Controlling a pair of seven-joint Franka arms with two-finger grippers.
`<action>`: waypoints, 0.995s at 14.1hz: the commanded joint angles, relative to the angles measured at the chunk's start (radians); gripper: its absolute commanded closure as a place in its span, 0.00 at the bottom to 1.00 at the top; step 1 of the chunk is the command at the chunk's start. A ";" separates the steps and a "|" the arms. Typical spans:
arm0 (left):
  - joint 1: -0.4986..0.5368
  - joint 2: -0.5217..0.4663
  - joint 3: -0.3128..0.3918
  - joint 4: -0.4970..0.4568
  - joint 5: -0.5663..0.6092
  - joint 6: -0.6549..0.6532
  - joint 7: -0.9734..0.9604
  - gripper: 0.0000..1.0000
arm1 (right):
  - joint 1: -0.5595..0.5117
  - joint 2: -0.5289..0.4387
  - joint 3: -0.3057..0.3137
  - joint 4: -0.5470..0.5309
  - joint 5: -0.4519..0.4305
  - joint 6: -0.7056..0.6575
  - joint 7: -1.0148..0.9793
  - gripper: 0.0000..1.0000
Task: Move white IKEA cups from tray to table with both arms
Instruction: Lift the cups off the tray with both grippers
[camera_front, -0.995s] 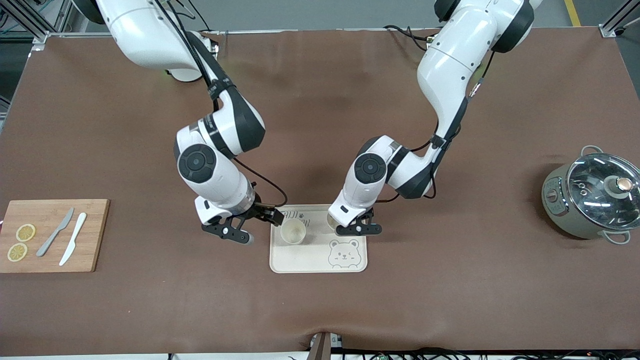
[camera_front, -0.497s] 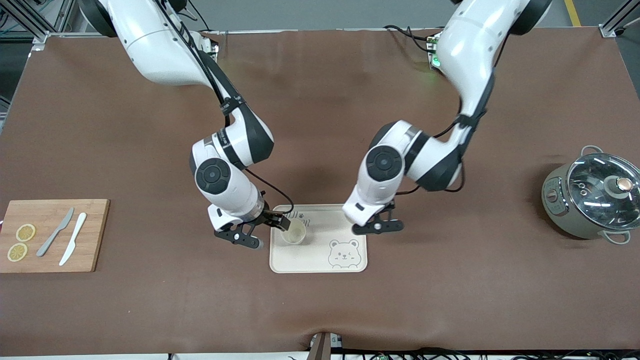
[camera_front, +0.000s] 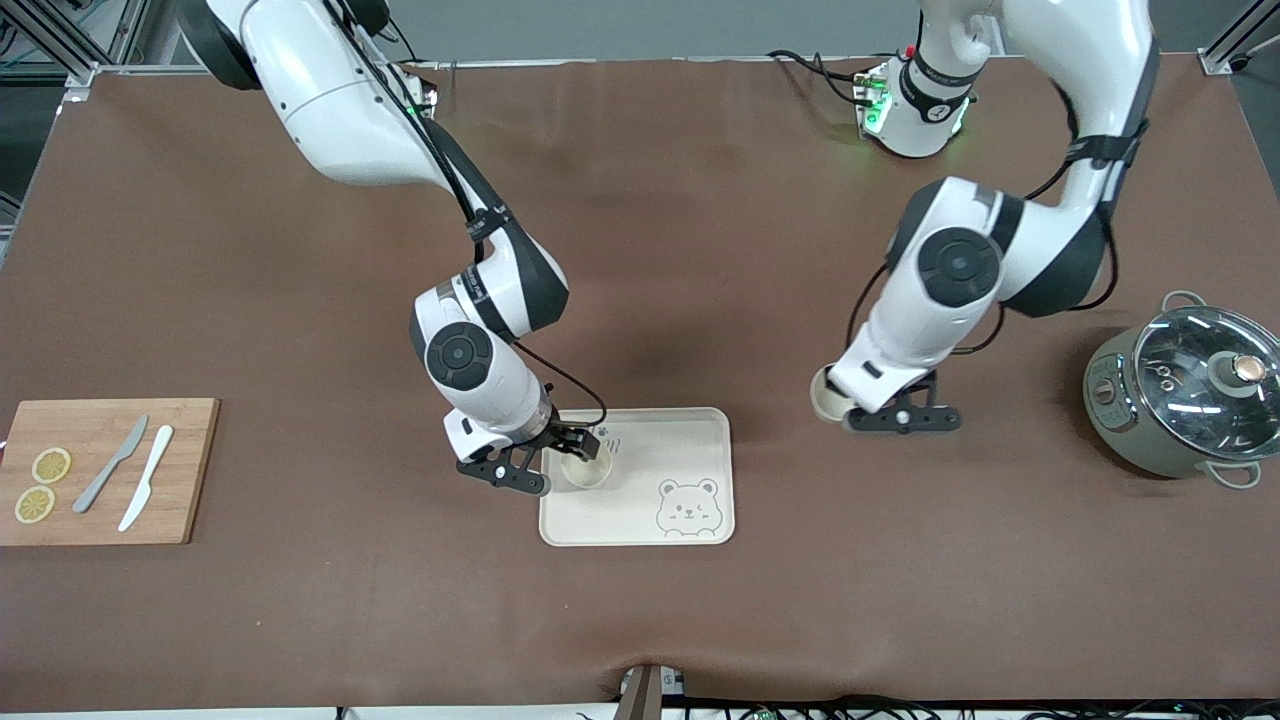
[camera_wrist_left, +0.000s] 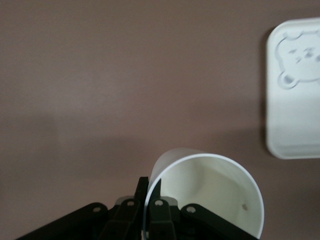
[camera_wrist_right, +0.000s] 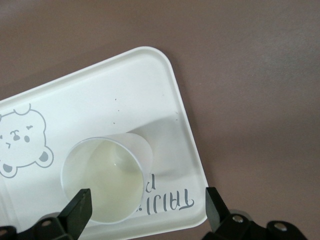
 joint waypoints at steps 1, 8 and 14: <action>0.145 -0.148 -0.050 -0.199 -0.086 0.074 0.222 1.00 | 0.011 0.026 -0.012 0.034 -0.008 0.001 0.004 0.00; 0.289 -0.176 -0.050 -0.432 -0.269 0.336 0.598 1.00 | 0.034 0.066 -0.013 0.034 -0.028 0.029 0.006 0.00; 0.282 -0.055 -0.067 -0.491 -0.269 0.550 0.598 1.00 | 0.036 0.068 -0.012 0.034 -0.057 0.028 0.001 0.02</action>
